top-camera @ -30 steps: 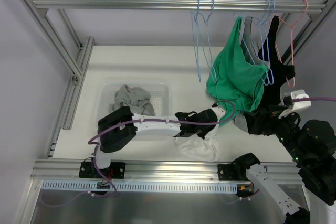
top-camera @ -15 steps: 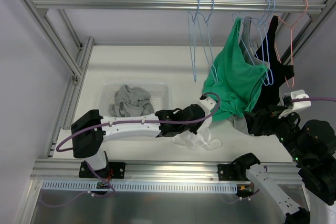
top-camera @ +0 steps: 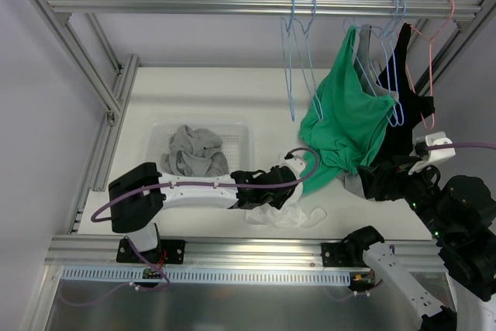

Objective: Remove the tank top from the hanger

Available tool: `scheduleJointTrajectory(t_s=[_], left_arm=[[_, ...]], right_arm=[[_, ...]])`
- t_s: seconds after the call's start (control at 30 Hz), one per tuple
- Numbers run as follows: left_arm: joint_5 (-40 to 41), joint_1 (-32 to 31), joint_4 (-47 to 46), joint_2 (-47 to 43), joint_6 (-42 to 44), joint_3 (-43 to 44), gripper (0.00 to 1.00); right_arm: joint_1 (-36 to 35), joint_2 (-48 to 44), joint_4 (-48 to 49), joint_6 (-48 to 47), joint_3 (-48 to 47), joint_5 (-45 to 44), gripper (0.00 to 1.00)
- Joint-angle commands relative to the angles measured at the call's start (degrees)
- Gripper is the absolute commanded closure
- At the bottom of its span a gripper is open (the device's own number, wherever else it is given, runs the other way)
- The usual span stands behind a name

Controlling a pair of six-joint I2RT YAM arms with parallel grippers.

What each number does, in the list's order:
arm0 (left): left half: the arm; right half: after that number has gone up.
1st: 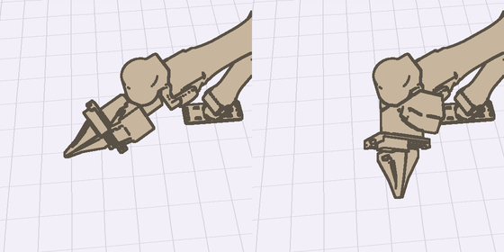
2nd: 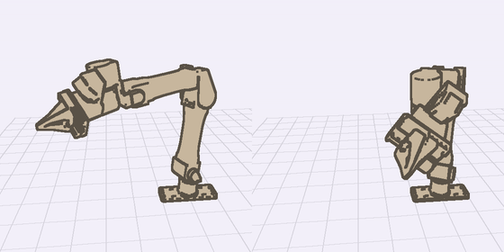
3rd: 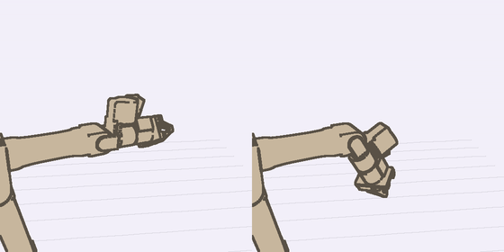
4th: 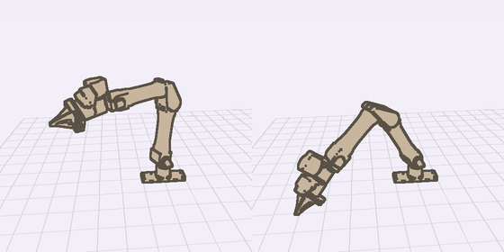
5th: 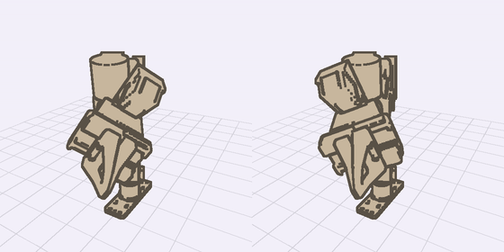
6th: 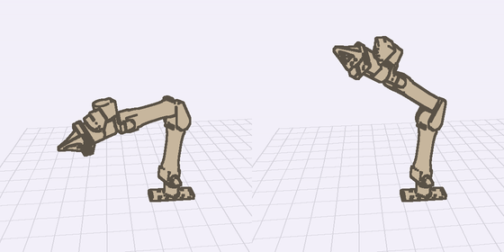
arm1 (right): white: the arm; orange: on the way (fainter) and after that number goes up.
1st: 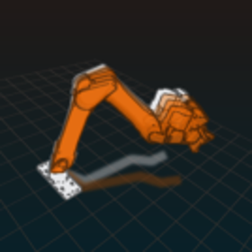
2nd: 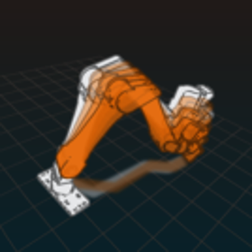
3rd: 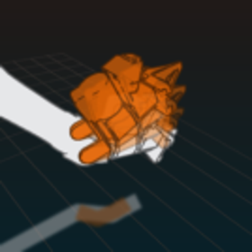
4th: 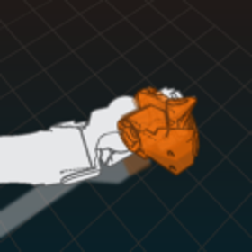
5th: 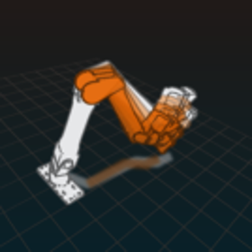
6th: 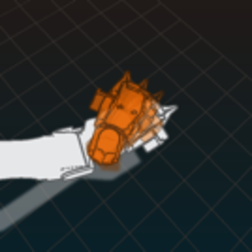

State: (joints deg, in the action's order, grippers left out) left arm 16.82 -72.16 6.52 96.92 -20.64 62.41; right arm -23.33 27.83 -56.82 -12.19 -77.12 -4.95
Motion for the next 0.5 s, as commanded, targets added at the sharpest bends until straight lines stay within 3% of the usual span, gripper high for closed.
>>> scheduleJointTrajectory(t_s=[0.0,0.2,0.37,0.47], left_arm=[[0.05,-1.40,-0.72,0.02,-3.26,-1.59,0.65],[-0.03,-1.67,-1.43,-0.51,-4.75,-4.05,0.64],[1.46,-2.37,-1.43,-2.44,-5.02,-5.10,0.87],[3.48,-2.99,-1.34,-5.86,-5.20,-5.98,0.92]], right_arm=[[0.22,0.55,2.15,0.41,0.57,1.52,0.00],[0.22,0.82,3.03,0.67,1.01,2.31,0.00],[0.22,1.17,3.55,0.85,1.45,2.84,0.00],[0.22,1.34,3.64,0.94,1.36,3.02,0.00]])
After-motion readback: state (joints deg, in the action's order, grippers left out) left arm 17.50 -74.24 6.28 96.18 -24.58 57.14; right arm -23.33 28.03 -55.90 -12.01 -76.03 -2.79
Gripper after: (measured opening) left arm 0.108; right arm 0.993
